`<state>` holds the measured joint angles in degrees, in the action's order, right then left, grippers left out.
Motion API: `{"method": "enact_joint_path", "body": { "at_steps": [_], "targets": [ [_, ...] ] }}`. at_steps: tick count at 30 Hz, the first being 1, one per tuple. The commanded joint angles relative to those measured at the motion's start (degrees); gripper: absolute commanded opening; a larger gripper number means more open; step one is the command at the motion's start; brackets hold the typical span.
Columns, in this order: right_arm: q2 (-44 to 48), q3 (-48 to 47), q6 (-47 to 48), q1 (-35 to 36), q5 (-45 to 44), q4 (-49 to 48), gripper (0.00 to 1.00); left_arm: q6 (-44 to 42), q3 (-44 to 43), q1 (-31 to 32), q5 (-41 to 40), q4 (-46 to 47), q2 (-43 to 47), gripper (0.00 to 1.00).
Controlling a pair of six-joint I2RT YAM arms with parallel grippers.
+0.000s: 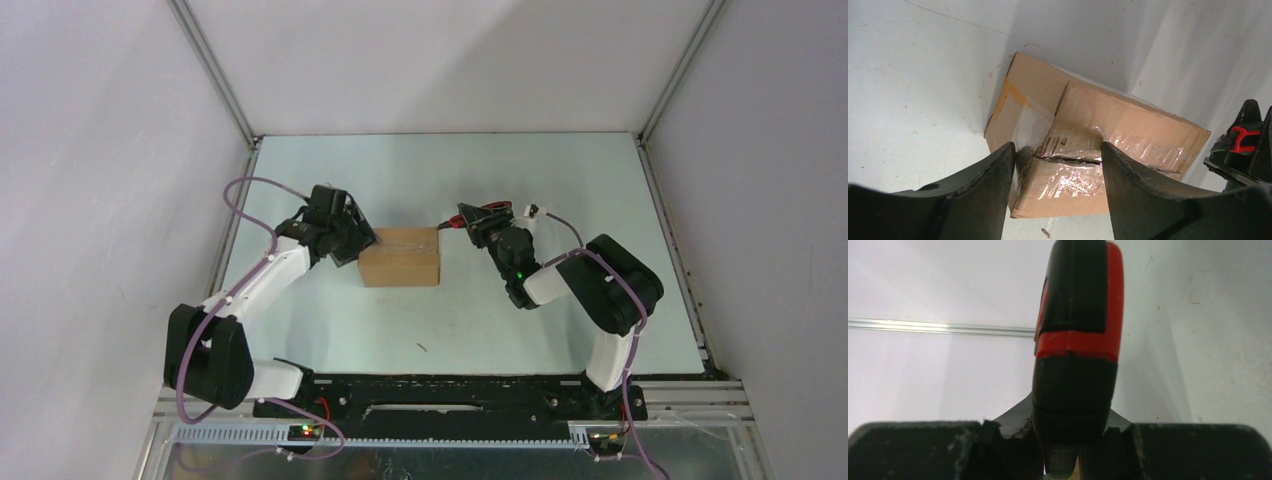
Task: Unpack the express box
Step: Cut the express box at the center of the board.
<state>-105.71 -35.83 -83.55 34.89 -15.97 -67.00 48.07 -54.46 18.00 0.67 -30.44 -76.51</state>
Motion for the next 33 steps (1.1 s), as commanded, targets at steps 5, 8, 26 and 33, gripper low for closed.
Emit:
{"method": "enact_joint_path", "body": {
  "at_steps": [5, 8, 26, 33],
  "targets": [
    [-1.9, 0.9, -0.6, -0.4, -2.7, -5.3, 0.00, 1.1, -2.6, 0.6, 0.9, -3.4, -1.0, 0.67],
    [-2.3, 1.0, -0.8, -0.4, -2.7, -5.7, 0.00, 1.1, -2.9, 0.5, 0.9, -3.5, -1.0, 0.67],
    [-2.7, 1.1, -1.9, 0.0, -2.0, -7.2, 0.00, 0.9, -3.1, 0.5, 1.0, -3.7, -1.3, 0.67],
    [-1.8, 1.1, -2.0, 0.5, -1.6, -7.1, 0.00, 0.9, -3.0, 0.6, 1.0, -3.5, -1.4, 0.67]
  ]
}}
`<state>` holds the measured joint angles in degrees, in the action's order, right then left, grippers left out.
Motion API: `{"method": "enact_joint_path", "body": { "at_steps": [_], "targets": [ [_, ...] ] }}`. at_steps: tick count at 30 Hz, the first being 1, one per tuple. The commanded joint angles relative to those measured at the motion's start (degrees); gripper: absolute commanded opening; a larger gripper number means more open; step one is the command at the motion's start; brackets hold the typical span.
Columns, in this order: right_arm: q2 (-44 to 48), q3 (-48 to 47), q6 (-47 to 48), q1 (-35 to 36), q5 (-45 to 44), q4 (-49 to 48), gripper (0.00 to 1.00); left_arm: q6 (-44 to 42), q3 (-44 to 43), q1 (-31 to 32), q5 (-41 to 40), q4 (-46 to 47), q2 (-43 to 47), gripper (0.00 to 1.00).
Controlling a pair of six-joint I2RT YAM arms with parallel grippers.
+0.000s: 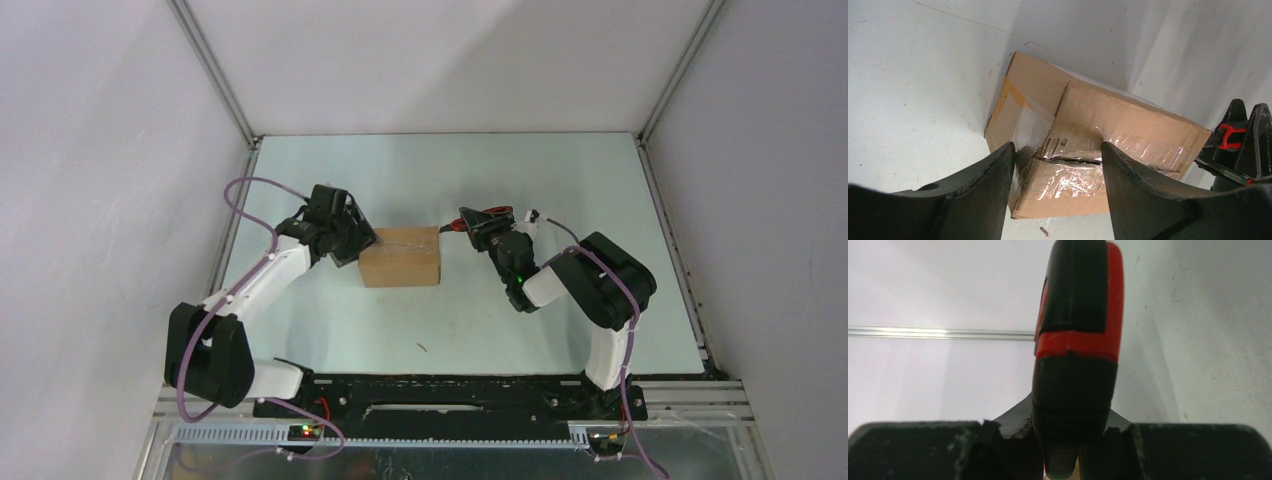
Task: Unpack the express box
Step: Cut the express box at the center of the board.
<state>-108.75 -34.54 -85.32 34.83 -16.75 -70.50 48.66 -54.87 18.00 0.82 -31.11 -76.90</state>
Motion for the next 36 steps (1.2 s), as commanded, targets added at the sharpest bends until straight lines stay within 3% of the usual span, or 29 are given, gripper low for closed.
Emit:
{"method": "enact_joint_path", "body": {
  "at_steps": [1, 36],
  "targets": [
    [1.1, -0.2, -0.3, 0.5, -0.8, -3.8, 0.00, 0.3, -2.6, 0.6, 0.9, -2.9, -1.0, 0.67],
    [2.3, 0.0, 5.7, 3.9, 4.0, -1.6, 0.00, 2.4, -6.0, 2.6, 4.4, -0.4, -3.6, 0.68]
  ]
}}
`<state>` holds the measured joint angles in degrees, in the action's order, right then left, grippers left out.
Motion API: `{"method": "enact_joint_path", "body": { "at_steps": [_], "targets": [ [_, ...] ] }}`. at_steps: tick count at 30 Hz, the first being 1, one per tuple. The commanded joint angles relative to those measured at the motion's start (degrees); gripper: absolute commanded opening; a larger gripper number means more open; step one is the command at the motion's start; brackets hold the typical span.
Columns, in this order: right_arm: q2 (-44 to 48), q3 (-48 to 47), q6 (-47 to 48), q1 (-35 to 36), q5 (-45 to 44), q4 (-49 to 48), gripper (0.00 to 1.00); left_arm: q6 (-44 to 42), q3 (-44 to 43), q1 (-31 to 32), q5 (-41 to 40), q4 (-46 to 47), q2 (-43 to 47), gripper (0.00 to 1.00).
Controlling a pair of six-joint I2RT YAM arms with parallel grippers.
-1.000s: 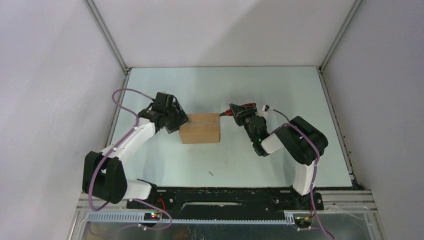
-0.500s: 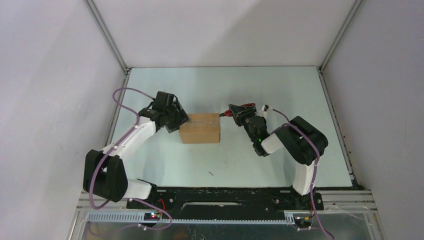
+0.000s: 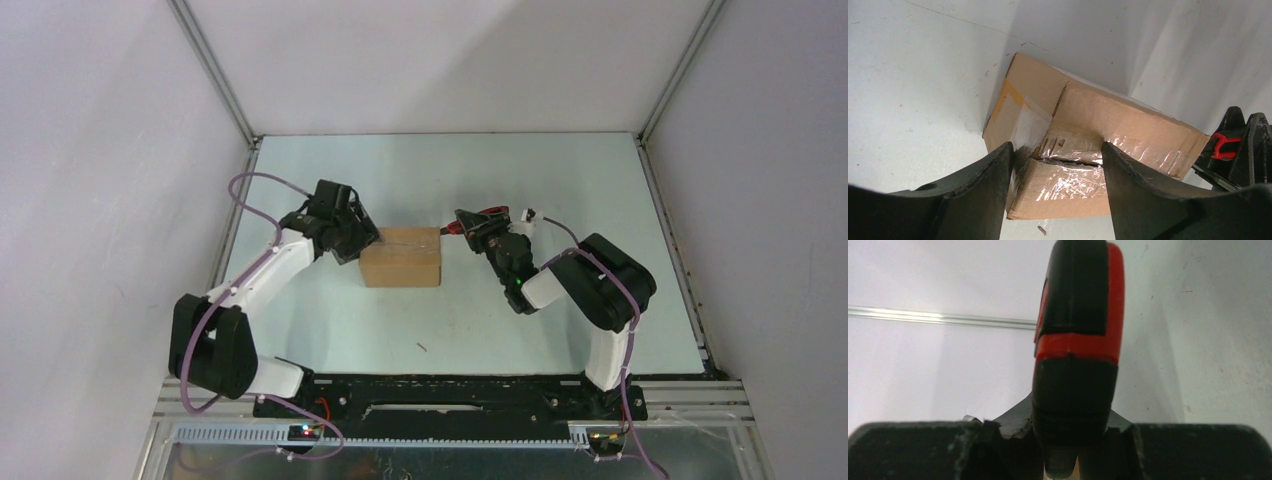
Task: Unpack the express box
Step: Cut the express box at the center of the board.
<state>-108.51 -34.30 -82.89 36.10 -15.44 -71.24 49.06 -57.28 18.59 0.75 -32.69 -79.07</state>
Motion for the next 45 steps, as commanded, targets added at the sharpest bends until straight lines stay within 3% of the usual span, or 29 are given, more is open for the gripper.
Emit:
{"method": "enact_joint_path", "body": {
  "at_steps": [1, 9, 17, 30, 34, 37, 41, 45],
  "targets": [
    [2.0, -0.3, 3.3, 2.7, 2.8, -0.8, 0.00, 2.2, -3.6, 2.1, 5.2, 1.7, -1.6, 0.68],
    [0.9, -0.8, 3.7, 3.6, 2.8, 0.1, 0.00, 2.2, -5.0, 2.8, 6.6, 2.1, -2.3, 0.69],
    [2.2, 0.1, 5.0, 3.7, 0.9, 2.2, 0.00, -7.9, -9.1, 2.2, 4.7, -5.3, 0.3, 0.99],
    [2.8, 0.0, 9.3, 4.1, -0.4, 2.4, 0.00, -29.7, -13.3, 3.5, -3.3, -14.0, 4.5, 1.00],
    [2.8, -0.5, 9.8, 4.1, 0.3, 3.0, 0.00, -39.9, -18.3, 9.3, -6.9, -16.9, 4.7, 1.00],
    [2.7, -1.2, 10.0, 4.2, 0.9, 3.7, 0.00, -49.2, -20.7, 18.6, -10.5, -18.5, 3.6, 1.00],
    [2.9, -1.6, 9.4, 4.2, 2.1, 4.6, 0.00, -62.1, -15.6, 25.7, -11.0, -15.5, 5.0, 1.00],
    [4.1, -2.1, 8.5, 4.2, 4.6, 6.3, 0.00, -70.9, -5.1, 26.8, -3.4, -9.1, 10.9, 1.00]
  ]
}}
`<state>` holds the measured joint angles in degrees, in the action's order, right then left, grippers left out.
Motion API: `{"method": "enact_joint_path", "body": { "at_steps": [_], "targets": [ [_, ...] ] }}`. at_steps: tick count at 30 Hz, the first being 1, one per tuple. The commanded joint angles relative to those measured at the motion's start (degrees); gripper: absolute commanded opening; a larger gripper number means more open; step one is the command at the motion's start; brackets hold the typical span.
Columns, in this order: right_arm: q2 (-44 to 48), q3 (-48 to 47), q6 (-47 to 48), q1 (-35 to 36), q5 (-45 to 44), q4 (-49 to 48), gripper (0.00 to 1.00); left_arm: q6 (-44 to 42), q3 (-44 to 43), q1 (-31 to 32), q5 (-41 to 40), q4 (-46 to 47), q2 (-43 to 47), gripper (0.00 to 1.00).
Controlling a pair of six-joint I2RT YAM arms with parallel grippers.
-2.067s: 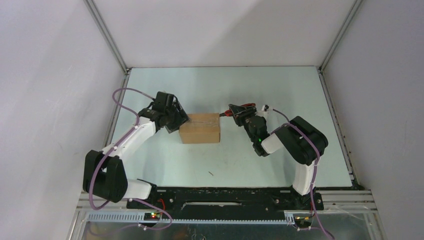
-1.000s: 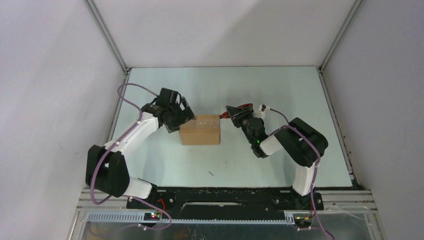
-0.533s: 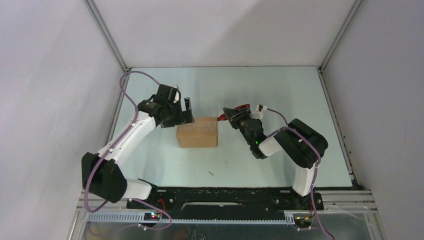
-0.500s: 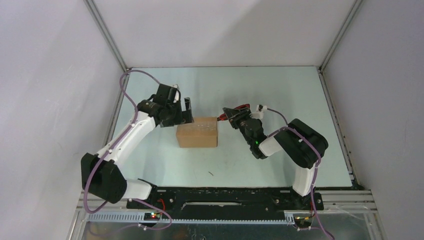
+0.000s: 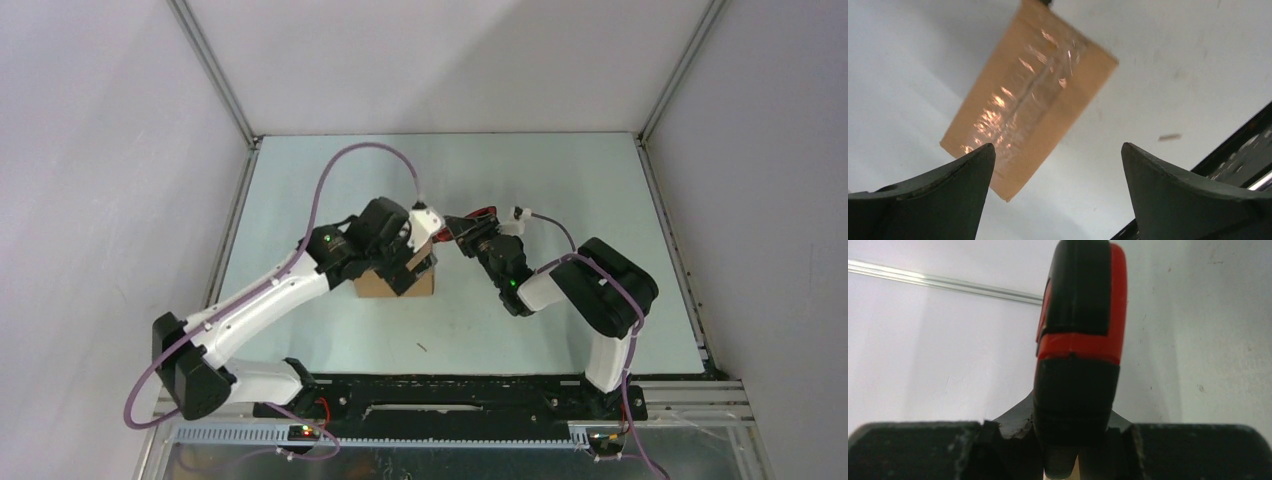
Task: Unpack the express box
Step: Cut the express box at the center of the board.
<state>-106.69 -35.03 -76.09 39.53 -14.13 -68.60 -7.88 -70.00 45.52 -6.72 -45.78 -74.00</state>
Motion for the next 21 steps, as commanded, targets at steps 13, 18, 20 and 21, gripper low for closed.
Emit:
{"method": "enact_joint_path", "body": {
  "at_steps": [13, 18, 20, 21],
  "targets": [
    [3.5, -1.4, 2.0, 0.9, 4.5, 4.4, 0.00, -29.0, 25.4, 0.0, 2.3, 23.5, 10.2, 1.00],
    [3.7, -1.5, 1.6, 0.8, 5.6, 5.0, 0.00, -33.6, 31.5, 0.2, -5.5, 38.5, 9.2, 1.00],
    [3.8, -1.5, 0.8, 0.6, 6.9, 5.2, 0.00, -33.4, 32.0, 0.2, -6.0, 40.5, 8.5, 1.00],
    [4.0, -1.5, 0.6, 0.4, 7.6, 5.5, 0.00, -32.9, 32.1, 0.3, -6.3, 41.1, 8.2, 1.00]
  ]
}}
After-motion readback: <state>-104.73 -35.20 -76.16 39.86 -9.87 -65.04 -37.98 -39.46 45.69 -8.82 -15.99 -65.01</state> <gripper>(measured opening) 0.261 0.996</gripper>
